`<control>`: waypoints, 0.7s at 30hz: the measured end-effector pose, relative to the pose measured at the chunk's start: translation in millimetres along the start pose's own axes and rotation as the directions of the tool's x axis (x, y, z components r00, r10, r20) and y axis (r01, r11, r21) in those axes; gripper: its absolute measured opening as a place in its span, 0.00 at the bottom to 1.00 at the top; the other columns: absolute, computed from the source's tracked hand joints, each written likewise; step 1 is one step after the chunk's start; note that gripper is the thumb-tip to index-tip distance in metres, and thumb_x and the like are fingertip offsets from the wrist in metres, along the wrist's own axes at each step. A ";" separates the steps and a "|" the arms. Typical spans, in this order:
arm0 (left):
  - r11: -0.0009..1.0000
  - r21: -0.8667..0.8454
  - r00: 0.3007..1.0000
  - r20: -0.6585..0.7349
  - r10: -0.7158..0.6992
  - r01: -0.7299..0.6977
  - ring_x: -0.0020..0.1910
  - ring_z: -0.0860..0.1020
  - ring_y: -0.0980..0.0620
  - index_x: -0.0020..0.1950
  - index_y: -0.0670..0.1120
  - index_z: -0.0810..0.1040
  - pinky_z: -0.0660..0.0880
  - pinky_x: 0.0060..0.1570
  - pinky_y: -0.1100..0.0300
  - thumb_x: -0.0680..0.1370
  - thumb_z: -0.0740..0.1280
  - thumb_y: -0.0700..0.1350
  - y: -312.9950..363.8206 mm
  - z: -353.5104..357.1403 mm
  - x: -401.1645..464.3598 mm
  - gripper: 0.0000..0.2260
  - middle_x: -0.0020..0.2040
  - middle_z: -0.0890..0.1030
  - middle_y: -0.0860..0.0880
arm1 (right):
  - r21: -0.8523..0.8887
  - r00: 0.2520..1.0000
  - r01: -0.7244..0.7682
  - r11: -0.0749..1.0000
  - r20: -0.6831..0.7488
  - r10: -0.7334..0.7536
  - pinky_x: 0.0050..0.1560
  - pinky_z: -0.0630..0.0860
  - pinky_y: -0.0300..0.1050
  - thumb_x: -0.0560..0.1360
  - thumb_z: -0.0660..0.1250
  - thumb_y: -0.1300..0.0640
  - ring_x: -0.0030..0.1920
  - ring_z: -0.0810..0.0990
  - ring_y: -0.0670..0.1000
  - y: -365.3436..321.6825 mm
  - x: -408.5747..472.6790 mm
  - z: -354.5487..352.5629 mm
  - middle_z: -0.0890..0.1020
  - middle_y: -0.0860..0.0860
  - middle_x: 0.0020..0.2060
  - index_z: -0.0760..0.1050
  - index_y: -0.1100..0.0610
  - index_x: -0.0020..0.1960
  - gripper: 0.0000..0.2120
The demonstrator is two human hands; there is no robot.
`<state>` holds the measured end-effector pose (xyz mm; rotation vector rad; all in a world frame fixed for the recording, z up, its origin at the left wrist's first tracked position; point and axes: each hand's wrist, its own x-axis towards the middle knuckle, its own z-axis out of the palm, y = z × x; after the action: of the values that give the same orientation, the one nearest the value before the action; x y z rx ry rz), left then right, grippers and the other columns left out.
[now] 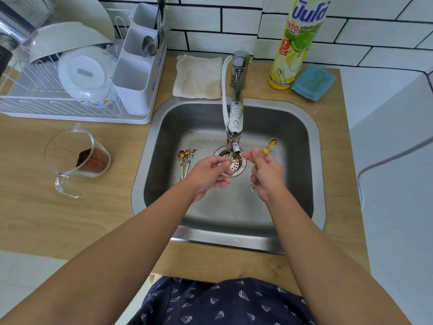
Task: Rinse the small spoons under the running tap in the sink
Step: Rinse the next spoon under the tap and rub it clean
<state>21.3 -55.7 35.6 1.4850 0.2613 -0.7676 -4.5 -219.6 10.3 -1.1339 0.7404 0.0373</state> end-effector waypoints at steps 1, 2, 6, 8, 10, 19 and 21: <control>0.999 -0.033 1.000 -0.016 0.005 -0.006 0.31 0.82 0.56 0.55 0.44 0.79 0.78 0.33 0.65 0.82 0.68 0.42 1.3 6.2 3.0 0.04 0.39 0.83 0.48 | 0.030 1.000 0.003 1.000 -0.024 -0.002 0.21 0.58 0.37 0.83 0.67 0.52 0.20 0.59 0.43 -0.6 1.0 -3.2 0.88 0.53 0.43 0.83 0.54 0.39 0.15; 0.998 -0.061 0.999 -0.038 0.009 -0.012 0.31 0.82 0.56 0.54 0.44 0.79 0.78 0.32 0.65 0.81 0.69 0.42 2.1 12.5 5.9 0.03 0.38 0.84 0.48 | 0.059 0.999 0.003 0.998 -0.038 -0.001 0.21 0.59 0.36 0.83 0.67 0.53 0.20 0.60 0.42 -1.1 1.4 -6.0 0.89 0.52 0.44 0.80 0.54 0.42 0.12; 0.989 -0.145 0.990 -0.143 0.000 -0.021 0.28 0.81 0.55 0.49 0.42 0.80 0.77 0.28 0.66 0.76 0.75 0.44 3.9 30.1 12.9 0.08 0.34 0.83 0.46 | 0.082 0.999 -0.010 0.997 -0.044 0.013 0.22 0.59 0.36 0.84 0.65 0.53 0.21 0.60 0.42 -3.0 -0.4 -13.6 0.89 0.51 0.47 0.77 0.56 0.47 0.09; 0.967 -0.254 0.993 -0.116 -0.021 -0.009 0.30 0.83 0.54 0.51 0.40 0.79 0.80 0.33 0.65 0.78 0.72 0.42 2.6 31.9 13.7 0.06 0.34 0.84 0.46 | 0.083 0.999 -0.013 0.996 -0.044 0.017 0.23 0.60 0.36 0.85 0.64 0.53 0.21 0.60 0.42 -4.1 -0.8 -15.7 0.89 0.51 0.47 0.76 0.56 0.48 0.09; 0.932 -0.361 0.999 -0.042 -0.023 0.006 0.36 0.85 0.53 0.52 0.40 0.79 0.82 0.38 0.64 0.80 0.68 0.38 -0.2 30.3 13.0 0.02 0.36 0.86 0.46 | 0.089 0.999 -0.011 0.996 -0.045 0.015 0.23 0.60 0.35 0.85 0.64 0.53 0.21 0.60 0.42 -5.5 -0.7 -17.4 0.89 0.49 0.46 0.76 0.56 0.49 0.09; 0.969 -0.243 0.997 -0.055 -0.055 0.040 0.34 0.85 0.53 0.49 0.40 0.79 0.80 0.33 0.66 0.79 0.71 0.41 5.4 20.2 15.4 0.05 0.39 0.85 0.42 | 0.106 1.000 -0.019 0.994 -0.015 0.021 0.23 0.60 0.36 0.84 0.66 0.53 0.21 0.60 0.42 1.6 -2.5 -9.9 0.89 0.50 0.47 0.77 0.57 0.49 0.08; 0.920 -0.383 0.996 0.055 -0.072 0.087 0.42 0.87 0.51 0.56 0.38 0.78 0.81 0.39 0.64 0.83 0.64 0.38 6.1 16.5 13.4 0.05 0.43 0.87 0.42 | 0.111 0.999 -0.010 0.994 -0.031 0.014 0.23 0.60 0.35 0.84 0.66 0.53 0.21 0.61 0.42 0.5 -1.2 -12.8 0.89 0.50 0.47 0.77 0.56 0.48 0.09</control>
<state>30.1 -75.9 34.3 1.0896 0.4198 -0.7601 -12.2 -229.6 7.8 -1.0267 0.7688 -0.0117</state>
